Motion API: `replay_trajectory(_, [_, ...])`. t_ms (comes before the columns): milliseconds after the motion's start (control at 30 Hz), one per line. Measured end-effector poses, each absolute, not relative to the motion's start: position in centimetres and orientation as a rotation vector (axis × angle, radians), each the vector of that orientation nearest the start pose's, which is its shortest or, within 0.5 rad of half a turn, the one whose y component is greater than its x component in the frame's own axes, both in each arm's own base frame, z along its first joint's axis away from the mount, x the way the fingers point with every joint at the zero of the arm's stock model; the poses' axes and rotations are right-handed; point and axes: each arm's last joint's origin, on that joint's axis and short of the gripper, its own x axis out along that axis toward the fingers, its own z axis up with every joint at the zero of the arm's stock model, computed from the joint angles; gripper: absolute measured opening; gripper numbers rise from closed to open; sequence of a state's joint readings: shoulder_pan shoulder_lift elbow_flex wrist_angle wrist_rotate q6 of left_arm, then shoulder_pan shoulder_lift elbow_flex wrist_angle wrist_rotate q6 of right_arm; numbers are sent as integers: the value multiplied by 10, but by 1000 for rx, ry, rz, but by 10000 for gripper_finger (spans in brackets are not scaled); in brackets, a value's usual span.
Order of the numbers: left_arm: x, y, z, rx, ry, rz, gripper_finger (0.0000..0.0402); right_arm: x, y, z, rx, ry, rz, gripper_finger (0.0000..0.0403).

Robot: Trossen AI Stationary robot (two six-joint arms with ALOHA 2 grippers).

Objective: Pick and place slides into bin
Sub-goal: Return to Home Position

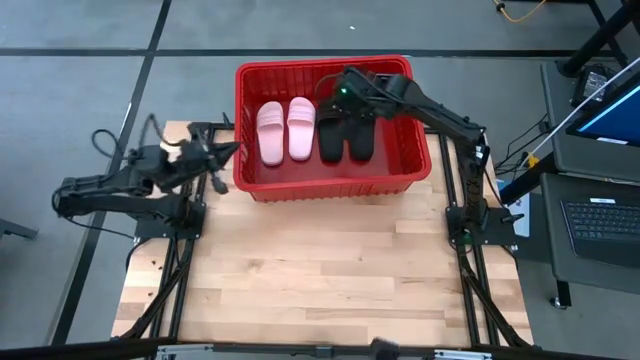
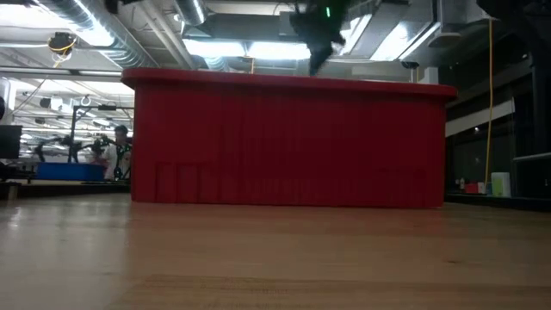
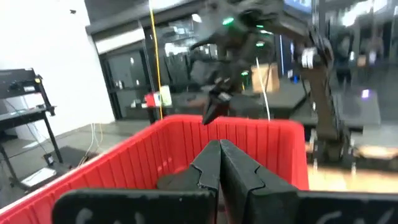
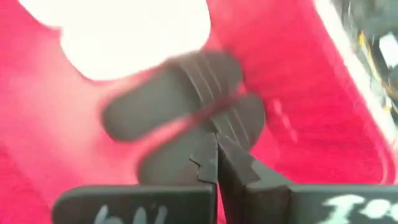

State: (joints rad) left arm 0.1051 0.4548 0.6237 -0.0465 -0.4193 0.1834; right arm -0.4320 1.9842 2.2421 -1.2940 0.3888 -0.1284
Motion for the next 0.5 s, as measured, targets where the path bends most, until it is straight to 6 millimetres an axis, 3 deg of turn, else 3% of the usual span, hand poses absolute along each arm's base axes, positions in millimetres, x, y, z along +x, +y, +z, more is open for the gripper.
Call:
replay_trajectory(100, [89, 21, 321, 124, -136, 517, 2, 361, -147, 415, -105, 978, -643, 4])
replay_trajectory(267, [74, 16, 291, 68, -222, 388, 2, 359, -95, 441, -77, 802, -556, 3])
replay_trajectory(500, [62, 11, 266, 56, -344, 261, 2, 365, -30, 444, 0, 744, -453, 2])
